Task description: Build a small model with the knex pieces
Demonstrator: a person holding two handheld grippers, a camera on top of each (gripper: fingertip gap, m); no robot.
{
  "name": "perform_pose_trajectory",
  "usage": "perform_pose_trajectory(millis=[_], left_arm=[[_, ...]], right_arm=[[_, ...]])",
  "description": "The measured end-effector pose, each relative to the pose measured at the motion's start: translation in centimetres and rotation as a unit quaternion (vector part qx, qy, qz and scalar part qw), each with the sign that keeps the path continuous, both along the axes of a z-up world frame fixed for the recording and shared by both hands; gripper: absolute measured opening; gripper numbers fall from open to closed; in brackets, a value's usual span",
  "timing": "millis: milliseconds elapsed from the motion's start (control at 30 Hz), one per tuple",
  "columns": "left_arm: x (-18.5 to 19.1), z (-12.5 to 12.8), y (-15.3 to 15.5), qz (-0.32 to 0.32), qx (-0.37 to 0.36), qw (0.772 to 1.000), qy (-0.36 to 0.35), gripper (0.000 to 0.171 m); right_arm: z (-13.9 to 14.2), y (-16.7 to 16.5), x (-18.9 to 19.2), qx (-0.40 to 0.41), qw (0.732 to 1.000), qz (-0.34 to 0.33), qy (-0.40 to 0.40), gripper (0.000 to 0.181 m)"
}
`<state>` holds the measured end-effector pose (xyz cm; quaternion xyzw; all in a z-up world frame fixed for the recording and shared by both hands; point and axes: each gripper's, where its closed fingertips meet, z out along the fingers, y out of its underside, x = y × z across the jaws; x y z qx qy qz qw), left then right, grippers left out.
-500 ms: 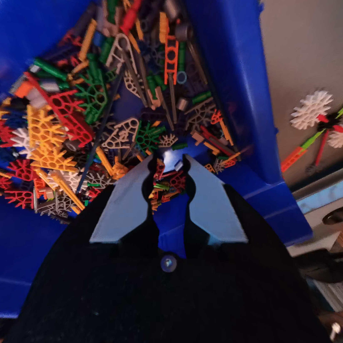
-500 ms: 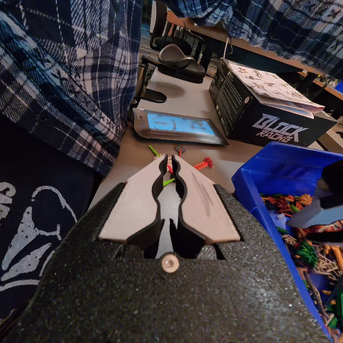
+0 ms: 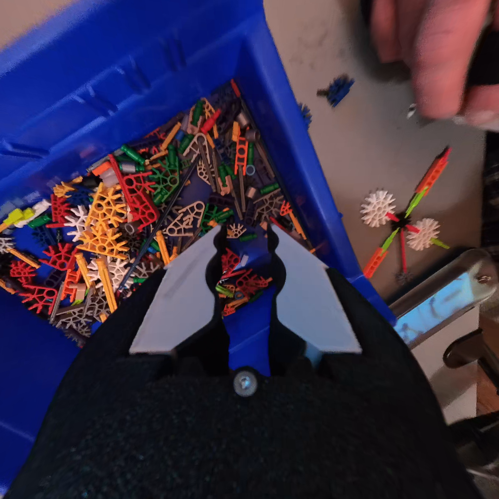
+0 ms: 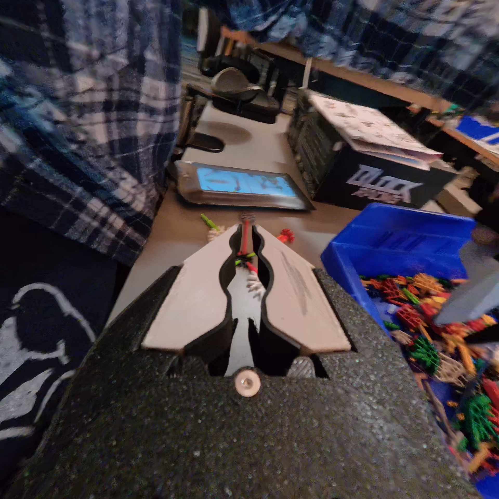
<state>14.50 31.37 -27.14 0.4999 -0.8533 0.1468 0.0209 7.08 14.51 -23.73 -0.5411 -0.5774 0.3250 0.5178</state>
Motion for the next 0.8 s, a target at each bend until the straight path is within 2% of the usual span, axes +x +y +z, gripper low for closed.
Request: perform_pose_trajectory(millis=[100,200,300,400,500,600,667,733,800], left_arm=[[0.8,2.4,-0.7,0.022,-0.035,0.998,-0.056,0.030],[1.0,5.1,-1.5,0.051,-0.078,0.989,-0.113,0.032],[0.6,7.3,-1.9,0.081,-0.112,0.977,-0.163,0.033],[-0.1,8.8,-2.4,0.092,-0.125,0.968,-0.198,0.033],[-0.2,10.5,-3.1,0.093,-0.138,0.957,-0.237,0.033],[-0.4,11.3,-3.6,0.088,-0.139,0.953,-0.253,0.032],[-0.6,11.3,-3.9,0.084,-0.141,0.953,-0.254,0.033],[-0.8,11.1,-4.2,0.081,-0.142,0.953,-0.253,0.033],[-0.8,11.0,-4.0,0.084,-0.138,0.953,-0.257,0.035]], right_arm=[[1.0,3.9,1.4,-0.010,0.994,-0.104,0.033,0.010],[2.6,7.6,3.4,-0.022,0.972,-0.220,0.074,0.014],[5.2,10.8,6.1,-0.011,0.934,-0.339,0.112,0.018],[6.0,13.5,8.5,-0.039,0.893,-0.426,0.140,0.021],[5.6,15.1,8.4,-0.069,0.885,-0.441,0.130,0.029],[5.6,15.9,7.2,-0.101,0.892,-0.419,0.135,0.027],[5.7,16.4,6.9,-0.112,0.893,-0.413,0.140,0.019],[6.2,16.5,6.5,-0.118,0.897,-0.399,0.148,0.003],[5.9,16.9,6.5,-0.125,0.897,-0.400,0.137,0.001]])
